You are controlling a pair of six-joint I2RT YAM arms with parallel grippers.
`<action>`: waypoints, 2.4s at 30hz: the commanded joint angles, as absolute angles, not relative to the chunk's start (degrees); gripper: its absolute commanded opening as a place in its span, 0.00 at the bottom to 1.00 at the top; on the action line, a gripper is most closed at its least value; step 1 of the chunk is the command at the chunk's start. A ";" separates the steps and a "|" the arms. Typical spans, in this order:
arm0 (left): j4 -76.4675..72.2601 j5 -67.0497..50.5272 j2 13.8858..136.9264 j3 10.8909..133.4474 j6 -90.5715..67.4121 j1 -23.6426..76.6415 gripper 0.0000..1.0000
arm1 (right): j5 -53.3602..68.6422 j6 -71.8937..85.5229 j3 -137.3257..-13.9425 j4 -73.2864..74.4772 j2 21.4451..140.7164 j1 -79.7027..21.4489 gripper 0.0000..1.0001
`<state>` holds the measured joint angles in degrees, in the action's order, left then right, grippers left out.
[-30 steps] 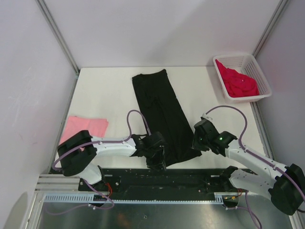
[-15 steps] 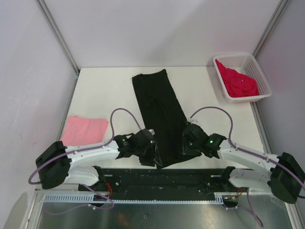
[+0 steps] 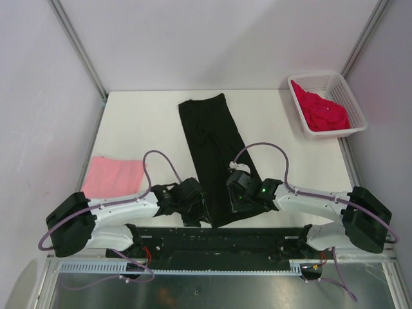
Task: Fold and stack the t-shirts
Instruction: Rotate the tshirt 70 degrees, then grab the bottom of the folded rectangular tshirt with both arms
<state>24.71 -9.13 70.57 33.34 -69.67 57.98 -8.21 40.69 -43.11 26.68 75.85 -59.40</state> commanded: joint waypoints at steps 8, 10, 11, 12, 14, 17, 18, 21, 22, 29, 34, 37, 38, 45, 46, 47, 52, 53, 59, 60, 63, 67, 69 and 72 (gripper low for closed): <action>24.13 -7.82 72.82 34.27 -70.41 57.85 0.52 | -9.83 39.95 -45.18 26.21 79.35 -61.01 0.36; 23.92 -7.98 73.05 34.34 -70.34 57.84 0.52 | -10.28 40.18 -45.18 26.72 79.32 -61.04 0.29; 23.91 -8.08 73.18 34.35 -70.24 57.83 0.52 | -10.85 40.44 -45.18 27.29 78.95 -61.02 0.24; 23.87 -8.12 73.33 34.36 -70.14 57.83 0.52 | -11.45 40.74 -45.18 27.93 78.50 -60.96 0.20; 23.85 -8.21 73.53 34.36 -70.07 57.83 0.52 | -12.42 41.34 -45.18 29.53 77.35 -60.70 0.12; 23.69 -8.46 73.85 34.66 -69.96 57.84 0.52 | -13.37 42.16 -45.18 31.79 75.89 -60.29 0.05; 23.67 -8.54 74.01 34.82 -69.87 57.84 0.52 | -13.54 42.30 -45.18 32.29 75.78 -60.25 0.03; 23.26 -8.80 74.62 35.26 -69.66 57.88 0.53 | -13.56 42.58 -45.13 32.60 76.47 -60.36 0.01; 23.14 -9.02 74.88 35.47 -69.55 57.90 0.53 | -13.46 42.65 -45.11 32.43 76.99 -60.55 0.01; 21.74 -9.83 75.34 35.77 -70.24 58.10 0.56 | -11.55 42.87 -45.00 30.10 80.83 -61.84 0.05; 20.12 -10.29 76.39 36.15 -71.17 58.79 0.56 | -11.41 42.87 -45.00 30.42 80.09 -61.62 0.16; 18.76 -10.72 77.49 36.27 -71.87 59.43 0.56 | -11.57 42.90 -45.05 32.16 76.71 -60.60 0.27; 18.17 -10.90 77.86 36.28 -72.15 59.64 0.56 | -11.58 42.89 -45.07 32.91 74.96 -60.01 0.32; 16.01 -10.66 80.20 37.36 -73.97 61.20 0.56 | -16.27 44.44 -44.08 43.40 62.72 -50.64 0.43; 15.92 -10.47 80.40 37.40 -74.21 61.36 0.56 | -16.18 44.32 -43.40 44.33 61.64 -48.44 0.42; 15.82 -10.29 80.54 37.51 -74.33 61.53 0.55 | -15.69 44.27 -42.49 44.93 60.57 -46.24 0.41; 15.82 -9.57 80.97 37.54 -75.40 62.10 0.54 | -14.20 45.73 -39.61 45.36 56.70 -39.05 0.37; 15.86 -9.49 81.00 37.49 -75.54 62.16 0.54 | -14.27 46.24 -39.27 45.58 56.52 -37.85 0.37; 15.84 -9.20 80.75 36.96 -76.14 62.39 0.53 | -13.29 49.22 -35.98 44.35 56.26 -33.53 0.38; 15.88 -9.17 80.76 36.94 -76.21 62.35 0.53 | -13.02 49.48 -35.17 43.93 56.12 -32.94 0.38; 15.81 -9.22 81.21 36.92 -76.20 62.48 0.52 | -12.05 49.76 -32.73 42.76 55.44 -31.71 0.38; 15.78 -9.24 81.78 37.11 -76.27 62.64 0.53 | -11.29 49.99 -30.57 41.91 54.40 -30.78 0.39; 15.68 -9.14 81.97 37.23 -76.35 62.70 0.53 | -10.60 49.96 -29.77 41.15 53.90 -30.48 0.39; 15.58 -9.14 82.40 37.45 -76.29 62.75 0.53 | -9.50 50.11 -29.00 40.09 53.39 -30.33 0.39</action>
<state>16.82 -10.35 81.87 35.77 -75.16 62.28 -10.66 48.77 -29.63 42.85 54.81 -30.68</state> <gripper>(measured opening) 0.527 0.385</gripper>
